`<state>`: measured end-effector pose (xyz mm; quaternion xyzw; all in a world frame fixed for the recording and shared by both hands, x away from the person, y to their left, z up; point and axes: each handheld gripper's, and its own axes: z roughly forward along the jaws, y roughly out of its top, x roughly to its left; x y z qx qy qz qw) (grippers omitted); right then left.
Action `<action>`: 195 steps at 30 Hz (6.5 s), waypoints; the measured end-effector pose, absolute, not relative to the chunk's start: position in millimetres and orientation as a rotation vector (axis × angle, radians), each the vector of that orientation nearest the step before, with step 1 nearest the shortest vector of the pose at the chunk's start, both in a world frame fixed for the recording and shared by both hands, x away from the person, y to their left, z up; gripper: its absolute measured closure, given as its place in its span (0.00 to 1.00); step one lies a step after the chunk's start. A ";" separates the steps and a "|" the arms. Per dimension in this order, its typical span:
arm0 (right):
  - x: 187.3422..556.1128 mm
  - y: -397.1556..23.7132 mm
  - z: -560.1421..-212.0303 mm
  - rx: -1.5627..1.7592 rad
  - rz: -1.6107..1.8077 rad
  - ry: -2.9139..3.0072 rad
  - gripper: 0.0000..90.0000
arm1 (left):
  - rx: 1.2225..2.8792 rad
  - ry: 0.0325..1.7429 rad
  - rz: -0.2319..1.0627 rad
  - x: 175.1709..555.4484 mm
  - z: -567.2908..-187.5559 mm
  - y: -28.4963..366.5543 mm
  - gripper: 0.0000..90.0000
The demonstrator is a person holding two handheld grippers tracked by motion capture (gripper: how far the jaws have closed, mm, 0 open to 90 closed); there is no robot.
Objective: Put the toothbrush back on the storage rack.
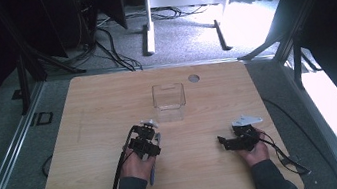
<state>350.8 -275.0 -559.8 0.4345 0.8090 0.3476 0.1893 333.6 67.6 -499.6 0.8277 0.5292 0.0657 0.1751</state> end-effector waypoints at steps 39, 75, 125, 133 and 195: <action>351.4 -274.9 -559.8 1.218 0.978 2.277 0.21 | 2.495 1.557 0.174 341.4 -519.1 52.8 0.83; 351.6 -274.9 -559.7 1.218 0.978 2.280 0.21 | 2.445 1.488 0.111 342.5 -502.9 76.2 0.91; 352.1 -274.9 -559.6 1.215 0.980 2.283 0.21 | 2.158 1.354 0.128 344.8 -464.9 106.4 0.91; 352.2 -275.0 -559.7 1.213 0.980 2.283 0.21 | 2.123 1.338 0.149 344.7 -462.9 108.6 0.91; 352.7 -275.0 -559.8 1.209 0.983 2.283 0.21 | 1.882 1.154 0.270 343.8 -450.6 116.2 0.91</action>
